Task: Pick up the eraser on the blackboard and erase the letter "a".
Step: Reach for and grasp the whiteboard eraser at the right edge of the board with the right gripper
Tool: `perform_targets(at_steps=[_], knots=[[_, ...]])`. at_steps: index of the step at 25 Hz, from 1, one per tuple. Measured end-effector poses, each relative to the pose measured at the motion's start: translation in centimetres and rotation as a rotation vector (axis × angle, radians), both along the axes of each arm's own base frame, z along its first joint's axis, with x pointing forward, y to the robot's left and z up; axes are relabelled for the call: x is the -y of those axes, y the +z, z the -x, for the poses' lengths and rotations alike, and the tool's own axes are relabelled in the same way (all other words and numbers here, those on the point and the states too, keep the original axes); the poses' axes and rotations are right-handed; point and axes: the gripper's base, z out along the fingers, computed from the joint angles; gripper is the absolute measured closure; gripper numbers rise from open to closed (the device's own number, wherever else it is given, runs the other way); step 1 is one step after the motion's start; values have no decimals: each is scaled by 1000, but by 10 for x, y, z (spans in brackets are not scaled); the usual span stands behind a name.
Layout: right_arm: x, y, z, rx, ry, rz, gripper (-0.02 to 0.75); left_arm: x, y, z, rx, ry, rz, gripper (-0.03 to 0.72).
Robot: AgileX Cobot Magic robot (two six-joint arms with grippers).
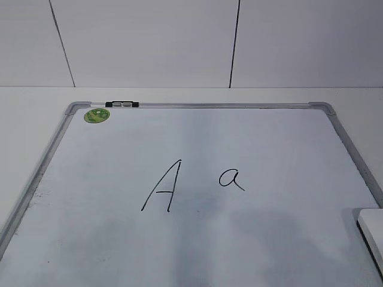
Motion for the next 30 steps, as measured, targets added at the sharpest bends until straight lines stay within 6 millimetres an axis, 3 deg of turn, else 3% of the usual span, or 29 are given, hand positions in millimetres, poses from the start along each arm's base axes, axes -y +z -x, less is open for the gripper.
perform_targets(at_steps=[30], knots=[[0,0,0,2,-1,-1,146,0,0,0,0,0,0,443]])
